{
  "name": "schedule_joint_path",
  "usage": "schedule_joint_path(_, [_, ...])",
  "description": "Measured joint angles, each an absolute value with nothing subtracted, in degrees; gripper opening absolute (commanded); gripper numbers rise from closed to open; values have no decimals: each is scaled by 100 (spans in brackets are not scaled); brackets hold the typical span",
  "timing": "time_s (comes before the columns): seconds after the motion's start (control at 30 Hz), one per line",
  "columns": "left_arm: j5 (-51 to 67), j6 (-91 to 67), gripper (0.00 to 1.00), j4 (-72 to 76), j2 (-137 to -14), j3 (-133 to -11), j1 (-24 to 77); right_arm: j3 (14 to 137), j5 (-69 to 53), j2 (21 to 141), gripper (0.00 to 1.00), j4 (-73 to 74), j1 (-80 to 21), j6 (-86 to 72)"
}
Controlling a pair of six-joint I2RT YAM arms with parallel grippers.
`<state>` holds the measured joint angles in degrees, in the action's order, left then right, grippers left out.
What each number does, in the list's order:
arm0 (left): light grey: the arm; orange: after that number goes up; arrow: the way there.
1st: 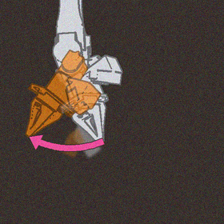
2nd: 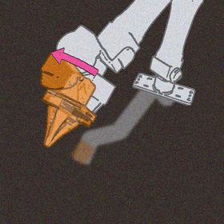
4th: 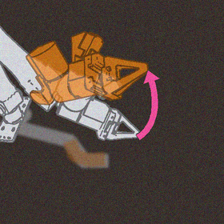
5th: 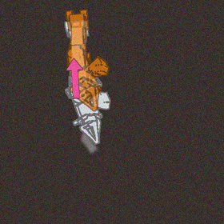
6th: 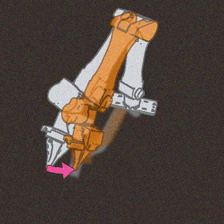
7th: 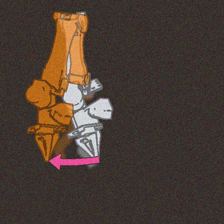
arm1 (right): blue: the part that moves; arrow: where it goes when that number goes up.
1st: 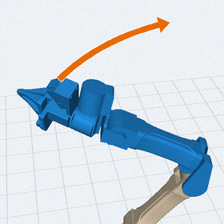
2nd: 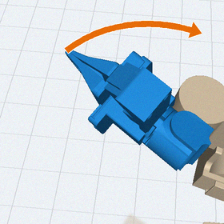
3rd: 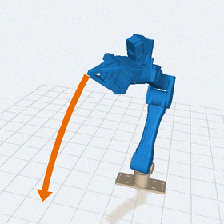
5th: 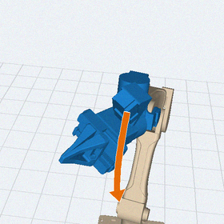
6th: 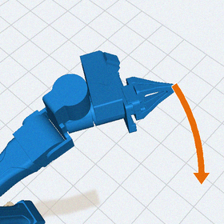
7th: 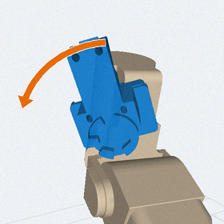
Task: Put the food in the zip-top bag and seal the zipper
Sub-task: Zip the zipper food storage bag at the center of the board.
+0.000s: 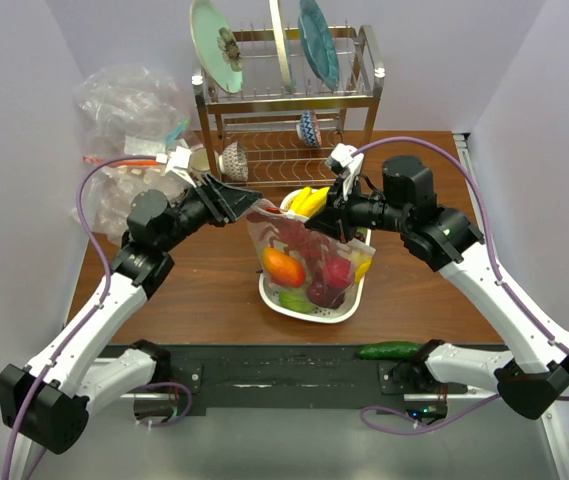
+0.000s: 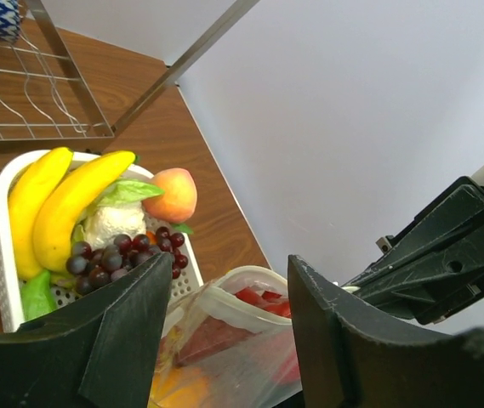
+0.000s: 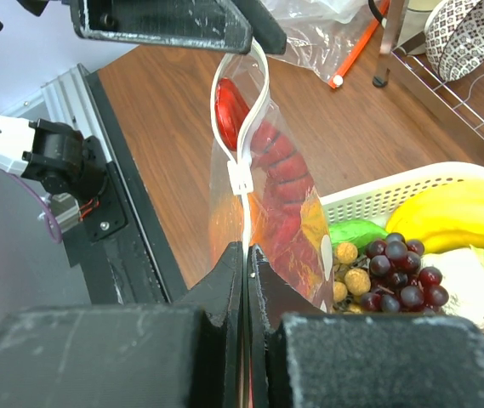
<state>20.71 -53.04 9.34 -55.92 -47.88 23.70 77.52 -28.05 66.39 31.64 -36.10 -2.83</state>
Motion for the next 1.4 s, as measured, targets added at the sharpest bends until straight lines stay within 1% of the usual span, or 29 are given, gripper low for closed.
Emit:
schedule_joint_path(0.03, [2040,-5301,52,934,-5592,-4788,2416,7752,-2805,6639,0,3162,-3610,-290])
schedule_joint_path(0.07, [2005,-5304,35,934,-5592,-4788,2471,7752,-2805,6639,0,3162,-3610,-294])
schedule_joint_path(0.13, [1942,-5328,16,939,-5590,-4786,2580,7749,-2805,6639,0,3159,-3610,-303])
schedule_joint_path(0.17, [1896,-5284,2,941,-5586,-4775,2639,7749,-2805,6639,0,3162,-3610,-303])
schedule_joint_path(0.2, [1861,-5297,0,937,-5579,-4762,2674,7749,-2803,6639,0,3162,-3605,-303])
schedule_joint_path(0.53, [1177,-5017,0,757,-5437,-4755,3203,7741,-2803,6639,0,3253,-3594,-305])
schedule_joint_path(0.57, [1122,-4952,0,729,-5424,-4775,3245,7741,-2803,6639,3,3260,-3594,-303])
schedule_joint_path(0.6, [1083,-4847,0,714,-5417,-4801,3275,7743,-2805,6639,21,3260,-3594,-303])
schedule_joint_path(0.63, [1061,-4777,0,705,-5417,-4827,3297,7743,-2808,6639,27,3264,-3594,-301])
schedule_joint_path(0.7, [1044,-4580,0,661,-5426,-4897,3354,7749,-2845,6650,35,3277,-3594,-314])
schedule_joint_path(0.73, [1048,-4501,0,624,-5441,-4943,3395,7789,-2899,6683,36,3293,-3594,-292])
schedule_joint_path(0.77, [1055,-4401,0,589,-5478,-5002,3448,7878,-2974,6740,36,3330,-3594,-261])
schedule_joint_path(0.87, [1085,-4222,0,539,-5581,-5122,3533,8202,-3061,6914,19,3422,-3599,-204])
schedule_joint_path(0.9, [1085,-4185,0,519,-5612,-5151,3540,8333,-3081,6960,9,3457,-3599,-174])
schedule_joint_path(0.93, [1085,-4134,0,499,-5634,-5175,3540,8453,-3096,6987,5,3494,-3599,-152])
schedule_joint_path(0.97, [1085,-4119,0,493,-5649,-5188,3542,8549,-3103,6997,4,3522,-3599,-115])
schedule_joint_path(1.03, [1085,-4077,0,467,-5682,-5229,3546,8792,-3120,7026,17,3583,-3601,-60])
schedule_joint_path(1.07, [1085,-4073,0,451,-5704,-5258,3557,8962,-3155,7061,21,3636,-3601,-16])
schedule_joint_path(1.1, [1087,-4064,0,434,-5732,-5295,3570,9109,-3212,7109,22,3658,-3616,19])
schedule_joint_path(1.17, [1087,-4034,0,373,-5802,-5391,3594,9415,-3269,7271,23,3787,-3730,150])
schedule_joint_path(1.27, [1090,-3977,0,318,-5874,-5489,3623,9743,-3188,7553,17,4001,-4060,386])
schedule_joint_path(1.4, [1090,-3955,0,222,-5887,-5555,3653,9843,-2941,7872,18,4335,-4399,635])
